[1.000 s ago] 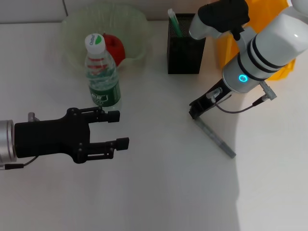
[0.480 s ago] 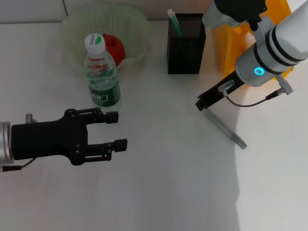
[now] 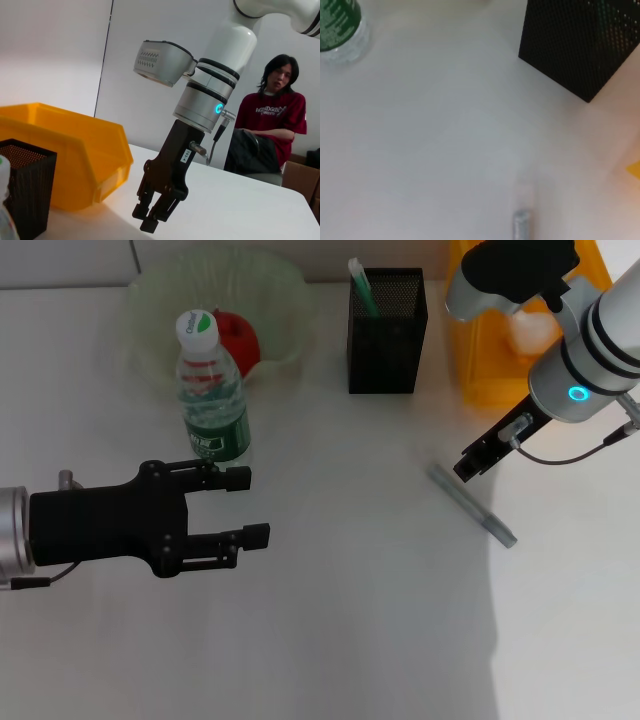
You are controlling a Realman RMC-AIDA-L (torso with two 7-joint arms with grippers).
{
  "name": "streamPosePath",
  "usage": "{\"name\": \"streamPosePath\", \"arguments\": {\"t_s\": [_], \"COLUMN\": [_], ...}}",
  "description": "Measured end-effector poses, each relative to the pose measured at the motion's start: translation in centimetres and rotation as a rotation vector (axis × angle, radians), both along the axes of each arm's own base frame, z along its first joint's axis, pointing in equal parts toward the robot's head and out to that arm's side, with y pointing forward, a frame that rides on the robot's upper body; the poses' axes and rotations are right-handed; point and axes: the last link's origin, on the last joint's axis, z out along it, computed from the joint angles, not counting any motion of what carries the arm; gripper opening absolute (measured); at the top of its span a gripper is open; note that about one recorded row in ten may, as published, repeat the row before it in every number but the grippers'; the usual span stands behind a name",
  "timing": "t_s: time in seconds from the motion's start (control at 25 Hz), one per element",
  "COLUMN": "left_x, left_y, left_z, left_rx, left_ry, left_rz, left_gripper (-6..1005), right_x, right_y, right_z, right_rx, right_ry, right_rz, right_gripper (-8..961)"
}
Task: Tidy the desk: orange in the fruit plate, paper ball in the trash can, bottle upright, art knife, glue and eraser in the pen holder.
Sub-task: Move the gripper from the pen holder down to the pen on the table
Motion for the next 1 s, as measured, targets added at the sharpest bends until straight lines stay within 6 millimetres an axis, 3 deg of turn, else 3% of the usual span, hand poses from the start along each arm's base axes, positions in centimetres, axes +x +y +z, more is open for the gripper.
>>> {"name": "streamPosePath", "arguments": {"t_s": [0.2, 0.72, 1.0], "left_x": [0.2, 0.7, 0.7], "left_y": [0.2, 0.5, 0.6], "left_z": [-0.1, -0.4, -0.4], "left_rx": [0.001, -0.001, 0.001], "left_ry": [0.000, 0.000, 0.001], "left_rz": [-0.007, -0.016, -0.017], "left_gripper": [725, 725, 725], "right_x": [0.4, -0.2, 0.8], "right_y": [-0.1, -0.5, -0.6], "right_z": [-0.1, -0.6, -1.1], "right_rx": [-0.004, -0.023, -0.029], "right_ry": [-0.004, 0.041, 0.034], "right_rz": [0.000, 0.003, -0.019], "right_gripper": [346, 346, 345]}}
